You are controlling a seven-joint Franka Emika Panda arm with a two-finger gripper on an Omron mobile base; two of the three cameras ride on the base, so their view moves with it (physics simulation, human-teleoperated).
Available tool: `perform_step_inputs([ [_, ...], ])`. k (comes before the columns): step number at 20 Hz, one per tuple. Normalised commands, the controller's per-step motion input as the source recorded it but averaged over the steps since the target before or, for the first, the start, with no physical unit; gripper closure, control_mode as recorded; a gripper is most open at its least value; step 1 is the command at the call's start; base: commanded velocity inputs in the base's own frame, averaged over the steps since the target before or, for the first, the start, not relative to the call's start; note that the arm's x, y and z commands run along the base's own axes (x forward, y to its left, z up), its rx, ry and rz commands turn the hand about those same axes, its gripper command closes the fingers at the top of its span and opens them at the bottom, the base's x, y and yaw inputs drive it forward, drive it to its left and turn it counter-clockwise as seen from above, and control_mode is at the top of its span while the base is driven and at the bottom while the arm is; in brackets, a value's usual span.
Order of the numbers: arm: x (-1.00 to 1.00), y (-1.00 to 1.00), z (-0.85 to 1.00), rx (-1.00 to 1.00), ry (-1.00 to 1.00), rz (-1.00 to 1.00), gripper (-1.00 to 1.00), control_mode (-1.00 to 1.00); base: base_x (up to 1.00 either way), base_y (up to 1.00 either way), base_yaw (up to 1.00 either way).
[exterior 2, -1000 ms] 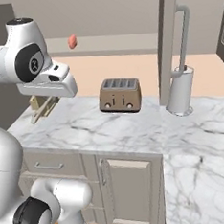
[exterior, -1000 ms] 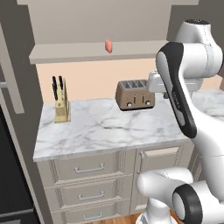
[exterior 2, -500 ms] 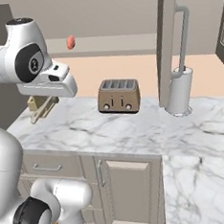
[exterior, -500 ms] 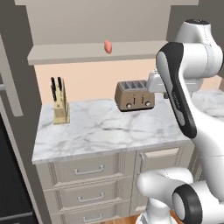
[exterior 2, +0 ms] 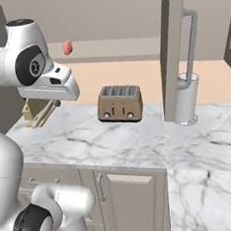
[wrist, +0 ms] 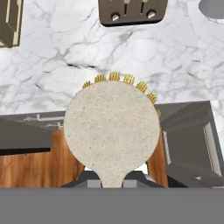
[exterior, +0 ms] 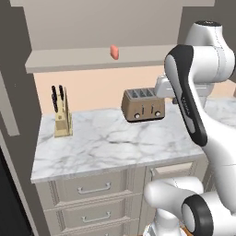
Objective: Pick up the bar soap and dish brush from the sink, and place them back in the cabinet, and close the cabinet doors.
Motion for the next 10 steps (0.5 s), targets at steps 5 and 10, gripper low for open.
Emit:
perform_step_inputs([
  [5, 0.0, 0.0, 0.0, 0.0, 0.0, 0.0, 1.0, 1.0, 0.41, 0.0, -0.01],
  [10, 0.0, 0.0, 0.0, 0.0, 0.0, 0.0, 1.0, 1.0, 0.34, 0.0, 0.0],
])
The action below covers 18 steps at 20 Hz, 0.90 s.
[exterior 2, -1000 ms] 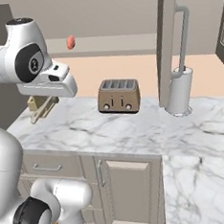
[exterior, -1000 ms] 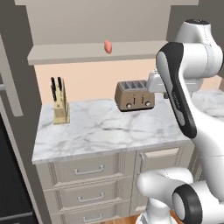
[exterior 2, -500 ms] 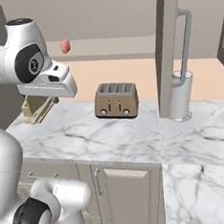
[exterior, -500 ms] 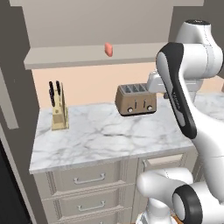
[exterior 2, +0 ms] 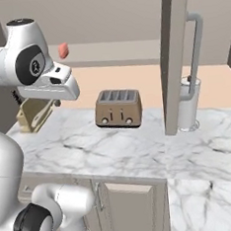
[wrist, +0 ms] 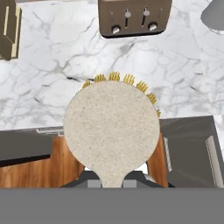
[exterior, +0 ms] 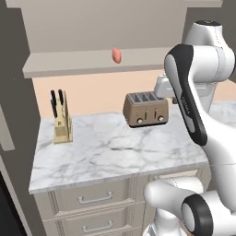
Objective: Pick up the bar soap and dish brush from the sink, and place them back in the cabinet, and close the cabinet doors.
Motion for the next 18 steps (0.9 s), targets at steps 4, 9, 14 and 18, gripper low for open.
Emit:
perform_step_inputs([
  [4, 0.0, 0.0, 0.0, 0.0, 0.0, 0.0, 1.0, 1.0, 0.39, 0.0, 0.0],
  [9, 0.0, 0.0, 0.0, 0.0, 0.0, 0.0, 1.0, 1.0, 0.39, 0.0, 0.0],
  [14, 0.0, 0.0, 0.0, 0.0, 0.0, 0.0, 1.0, 1.0, 0.36, 0.0, 0.0],
  [18, 0.0, 0.0, 0.0, 0.0, 0.0, 0.0, 1.0, 1.0, 0.34, 0.0, 0.0],
])
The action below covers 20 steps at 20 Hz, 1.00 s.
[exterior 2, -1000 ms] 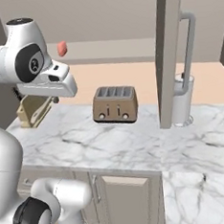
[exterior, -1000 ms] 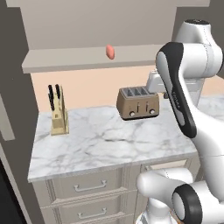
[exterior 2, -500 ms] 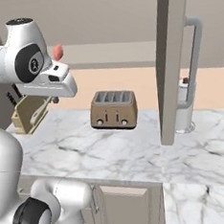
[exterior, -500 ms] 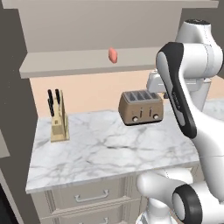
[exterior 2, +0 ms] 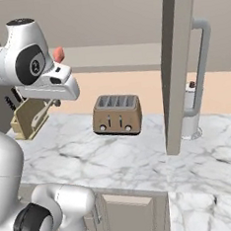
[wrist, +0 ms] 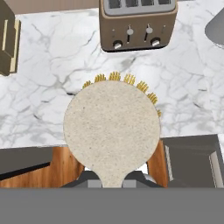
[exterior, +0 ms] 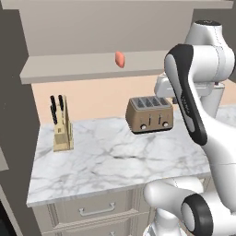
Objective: Pick up the bar soap and dish brush from the sink, and place them back in the cabinet, and close the cabinet doors.
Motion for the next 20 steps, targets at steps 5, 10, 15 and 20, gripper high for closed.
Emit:
perform_step_inputs([
  [5, 0.0, 0.0, 0.0, 0.0, 0.0, 0.0, 1.0, 1.0, 0.3, 0.0, 0.0],
  [10, 0.02, 0.0, 0.02, 0.0, 0.0, 0.0, 1.0, -1.0, 0.18, 0.0, 0.0],
  [15, 0.12, 0.0, 0.23, 0.0, -0.03, 0.0, 1.0, -1.0, 0.0, 0.0, 0.0],
  [20, 0.19, 0.0, 0.34, 0.0, -0.06, 0.0, 1.0, -1.0, 0.0, 0.0, 0.0],
])
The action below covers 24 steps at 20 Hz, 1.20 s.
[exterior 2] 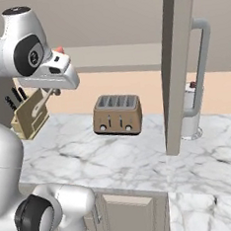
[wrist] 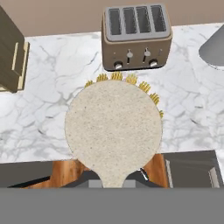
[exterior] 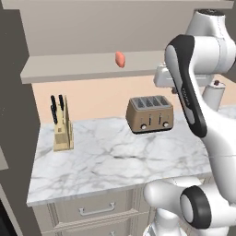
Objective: Pick up the bar soap and dish brush from the sink, and place them back in the cabinet, and close the cabinet doors.
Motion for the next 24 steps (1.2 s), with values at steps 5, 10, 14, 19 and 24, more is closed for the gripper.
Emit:
perform_step_inputs([
  [5, 0.25, 0.0, 0.25, 0.0, -0.07, 0.0, 1.0, -1.0, 0.0, 0.0, 0.0],
  [10, 0.21, 0.0, 0.05, 0.0, -0.13, 0.0, 1.0, -1.0, 0.0, 0.0, 0.0],
  [14, 0.16, 0.0, 0.0, 0.0, -0.2, 0.01, 1.0, -1.0, 0.0, 0.0, 0.0],
  [19, 0.32, -0.05, 0.0, 0.0, -0.17, 0.02, 1.0, -1.0, 0.0, 0.0, 0.0],
  [24, 0.41, -0.1, 0.0, 0.0, -0.12, 0.0, 1.0, -1.0, 0.0, 0.0, 0.0],
])
